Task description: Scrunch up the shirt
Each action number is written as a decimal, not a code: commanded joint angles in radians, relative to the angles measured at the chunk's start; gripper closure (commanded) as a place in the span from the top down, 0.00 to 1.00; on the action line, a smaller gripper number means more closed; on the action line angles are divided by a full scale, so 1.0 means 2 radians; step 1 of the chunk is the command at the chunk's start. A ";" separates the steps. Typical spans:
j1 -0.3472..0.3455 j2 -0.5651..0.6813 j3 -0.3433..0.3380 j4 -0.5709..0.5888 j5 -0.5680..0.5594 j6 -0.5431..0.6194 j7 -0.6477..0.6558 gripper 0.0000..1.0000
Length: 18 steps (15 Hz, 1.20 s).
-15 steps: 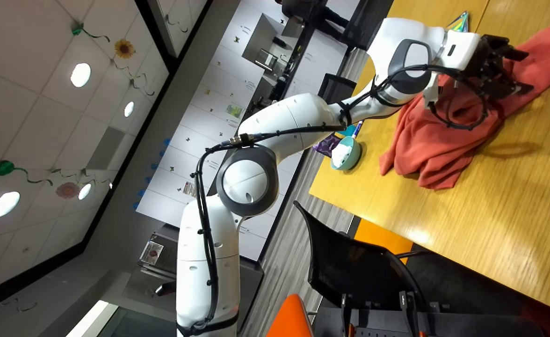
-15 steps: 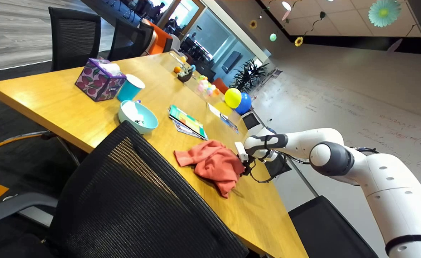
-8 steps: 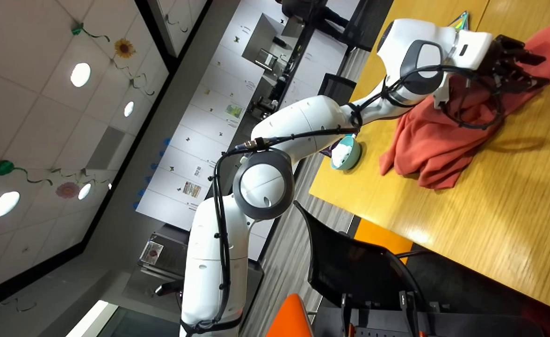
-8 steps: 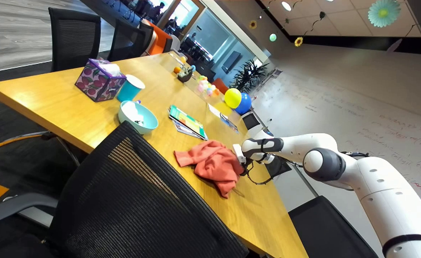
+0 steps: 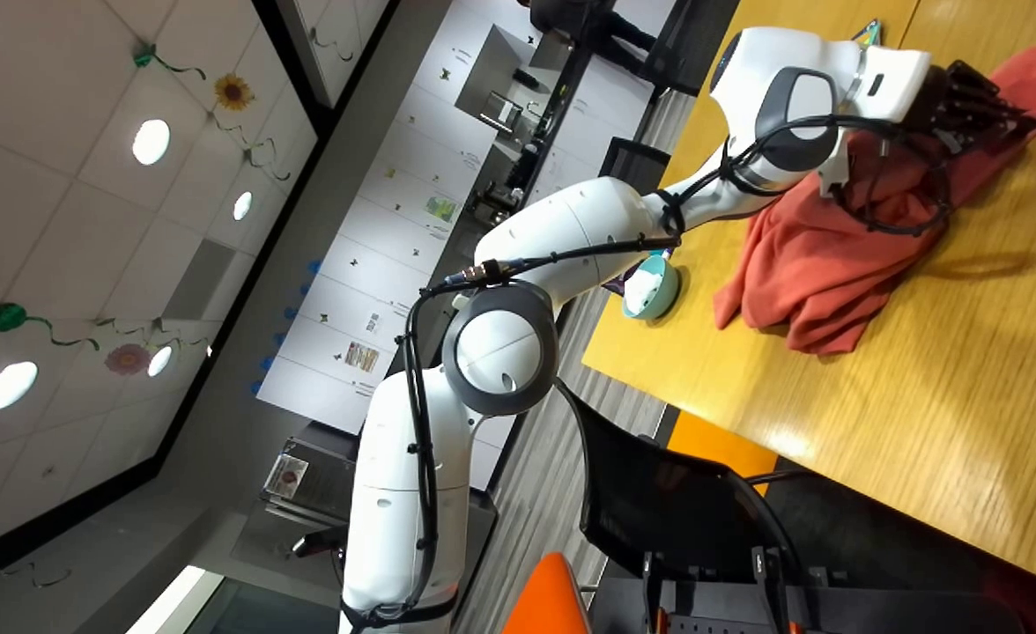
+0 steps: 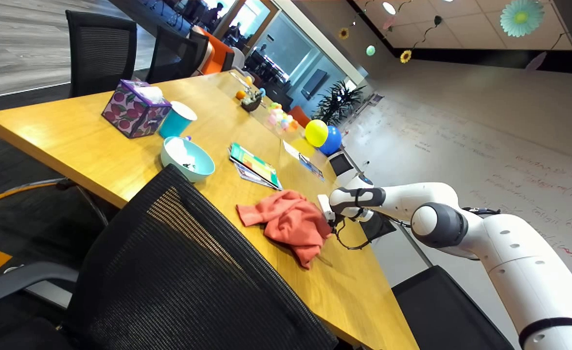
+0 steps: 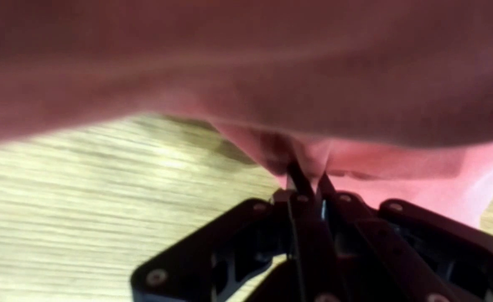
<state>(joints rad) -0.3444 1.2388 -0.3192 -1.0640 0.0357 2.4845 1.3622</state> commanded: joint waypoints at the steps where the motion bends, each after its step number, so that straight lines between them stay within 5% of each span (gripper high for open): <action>1: 0.002 -0.012 0.002 -0.002 0.005 0.003 0.008 0.00; 10: 0.082 -0.130 -0.055 -0.167 -0.004 0.225 0.064 0.01; 18: 0.134 -0.273 -0.049 -0.342 -0.019 0.323 0.016 0.01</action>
<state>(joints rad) -0.1103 0.8607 -0.4424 -1.5518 0.0275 3.0907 1.4521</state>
